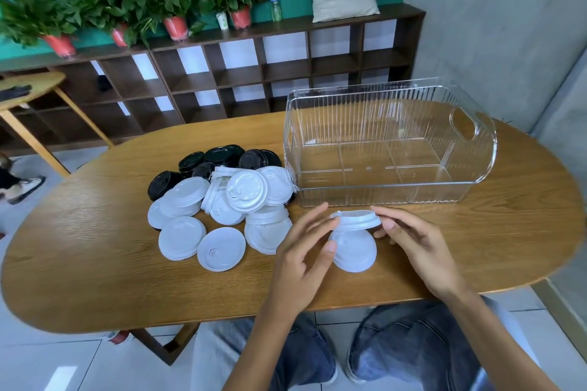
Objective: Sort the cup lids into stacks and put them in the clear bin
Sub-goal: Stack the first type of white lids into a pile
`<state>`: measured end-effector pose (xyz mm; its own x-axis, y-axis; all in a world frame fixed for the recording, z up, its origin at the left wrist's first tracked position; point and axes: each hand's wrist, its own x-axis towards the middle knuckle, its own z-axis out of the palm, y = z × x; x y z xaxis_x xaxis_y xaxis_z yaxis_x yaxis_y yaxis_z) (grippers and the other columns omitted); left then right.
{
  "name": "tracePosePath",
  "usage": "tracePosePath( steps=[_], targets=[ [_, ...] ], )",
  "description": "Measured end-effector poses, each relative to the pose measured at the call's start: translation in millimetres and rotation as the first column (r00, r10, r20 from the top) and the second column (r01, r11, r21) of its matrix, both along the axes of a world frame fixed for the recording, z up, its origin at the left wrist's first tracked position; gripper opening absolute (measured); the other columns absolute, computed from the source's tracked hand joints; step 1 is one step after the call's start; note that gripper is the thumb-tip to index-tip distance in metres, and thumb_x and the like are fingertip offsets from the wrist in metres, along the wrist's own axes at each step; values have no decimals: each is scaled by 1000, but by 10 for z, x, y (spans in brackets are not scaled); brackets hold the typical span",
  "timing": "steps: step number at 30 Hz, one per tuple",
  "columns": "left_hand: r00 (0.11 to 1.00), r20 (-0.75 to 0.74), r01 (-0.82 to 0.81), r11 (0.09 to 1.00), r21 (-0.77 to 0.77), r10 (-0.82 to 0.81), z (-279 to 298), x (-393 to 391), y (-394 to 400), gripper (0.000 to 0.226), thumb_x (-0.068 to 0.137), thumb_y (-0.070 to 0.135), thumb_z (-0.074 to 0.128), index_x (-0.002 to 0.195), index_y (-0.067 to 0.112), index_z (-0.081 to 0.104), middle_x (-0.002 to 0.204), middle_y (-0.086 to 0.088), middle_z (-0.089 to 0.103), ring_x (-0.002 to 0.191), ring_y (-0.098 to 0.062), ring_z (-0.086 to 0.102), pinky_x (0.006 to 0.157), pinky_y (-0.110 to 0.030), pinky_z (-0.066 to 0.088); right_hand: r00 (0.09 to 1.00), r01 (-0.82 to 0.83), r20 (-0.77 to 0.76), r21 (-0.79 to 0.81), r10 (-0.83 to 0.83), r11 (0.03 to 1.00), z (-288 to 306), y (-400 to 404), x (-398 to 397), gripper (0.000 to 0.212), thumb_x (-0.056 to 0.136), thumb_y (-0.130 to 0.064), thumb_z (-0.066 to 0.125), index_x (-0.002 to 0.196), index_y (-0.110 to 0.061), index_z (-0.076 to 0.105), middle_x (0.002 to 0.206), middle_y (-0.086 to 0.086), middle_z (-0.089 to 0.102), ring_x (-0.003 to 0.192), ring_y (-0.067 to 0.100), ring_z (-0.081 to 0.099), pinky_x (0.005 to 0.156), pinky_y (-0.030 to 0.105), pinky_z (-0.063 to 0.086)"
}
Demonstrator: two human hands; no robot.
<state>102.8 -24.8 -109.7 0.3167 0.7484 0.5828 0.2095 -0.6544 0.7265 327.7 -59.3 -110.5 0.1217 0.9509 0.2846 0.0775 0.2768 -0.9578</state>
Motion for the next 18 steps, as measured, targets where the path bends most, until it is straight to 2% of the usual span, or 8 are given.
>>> tracePosePath(
  steps=[2,4,7,13,15,18],
  targets=[
    [999,43,-26,999,-35,27,-21,1,16,24,97,15,69,119,7,75,139,-4,62,129,-15,60,108,-34,48,999,-21,32,-6,21,1000,10,-5,-17,28,94,-26,64,121,-30,71,115,-1,74,102,17,69,90,22,52],
    [996,78,-37,997,-72,42,-48,-2,33,23,93,20,75,114,11,77,135,0,64,125,-18,63,105,-43,52,997,-28,74,-15,29,999,16,-6,-32,28,90,-26,69,117,-31,71,113,-2,73,103,20,67,89,27,52],
    [994,107,-20,993,-118,32,-91,-4,55,29,89,17,80,118,15,75,135,3,63,125,-23,63,102,-49,54,987,-28,156,-15,30,999,0,-4,-39,29,85,-27,74,113,-34,70,108,-4,72,96,15,66,78,20,48],
    [996,87,9,992,-129,2,-113,-12,50,48,85,18,84,130,26,67,142,8,59,131,-21,60,101,-37,56,934,18,358,-25,-8,1000,-25,-2,-11,42,80,-44,73,121,-41,64,117,-14,65,108,11,60,85,21,45],
    [998,57,19,982,-186,-8,-111,-13,37,60,84,18,85,137,32,61,144,9,58,129,-18,62,103,-35,54,908,24,419,-24,-12,999,-19,-11,17,42,79,-49,71,119,-39,66,122,-18,58,114,8,58,89,17,44],
    [999,-5,45,961,-272,-48,-83,-3,10,81,82,18,85,148,43,46,147,13,56,128,-12,62,106,-30,50,881,33,474,-51,-5,998,-22,-25,65,45,77,-49,72,118,-31,68,131,-12,49,123,2,50,94,14,42]
  ],
)
